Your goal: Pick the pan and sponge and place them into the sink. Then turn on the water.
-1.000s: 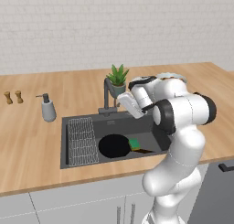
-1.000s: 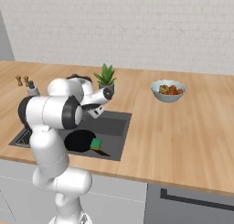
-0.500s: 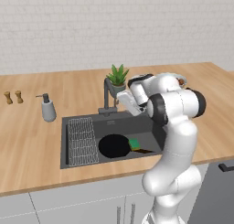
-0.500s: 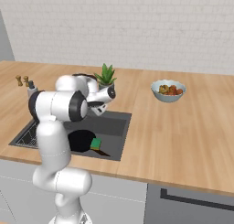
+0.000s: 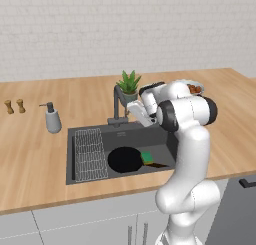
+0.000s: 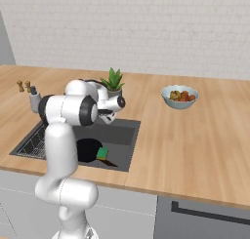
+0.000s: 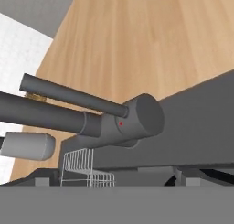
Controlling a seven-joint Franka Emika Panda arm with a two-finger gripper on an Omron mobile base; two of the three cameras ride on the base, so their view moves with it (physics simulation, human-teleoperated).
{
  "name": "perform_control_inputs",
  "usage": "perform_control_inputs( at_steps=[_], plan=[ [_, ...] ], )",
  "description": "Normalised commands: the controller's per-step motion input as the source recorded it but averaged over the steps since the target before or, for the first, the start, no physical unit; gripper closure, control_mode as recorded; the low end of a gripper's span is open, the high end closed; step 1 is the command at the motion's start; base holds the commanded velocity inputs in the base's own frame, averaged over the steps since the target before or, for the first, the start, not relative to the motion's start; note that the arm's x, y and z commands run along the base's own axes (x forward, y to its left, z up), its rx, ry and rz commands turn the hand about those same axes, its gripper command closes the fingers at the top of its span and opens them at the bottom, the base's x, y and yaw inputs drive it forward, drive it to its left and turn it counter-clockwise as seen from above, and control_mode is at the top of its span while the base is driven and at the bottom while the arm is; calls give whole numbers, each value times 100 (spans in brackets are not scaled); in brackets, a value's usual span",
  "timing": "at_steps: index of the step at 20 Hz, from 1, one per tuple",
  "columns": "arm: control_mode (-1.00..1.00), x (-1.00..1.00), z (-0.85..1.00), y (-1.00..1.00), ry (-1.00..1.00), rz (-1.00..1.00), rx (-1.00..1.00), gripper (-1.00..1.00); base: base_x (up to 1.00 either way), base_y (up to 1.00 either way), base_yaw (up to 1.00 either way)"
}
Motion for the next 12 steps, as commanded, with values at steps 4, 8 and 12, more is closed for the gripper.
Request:
perform_control_inputs(
  at_steps=[4,8,12],
  plan=[
    [-100,24,-15,6,-8,0,0,-100,0,0,0],
    [-100,19,-14,16,-11,0,0,-100,0,0,0],
    [-100,29,-19,17,-3,0,0,-100,0,0,0]
  ],
)
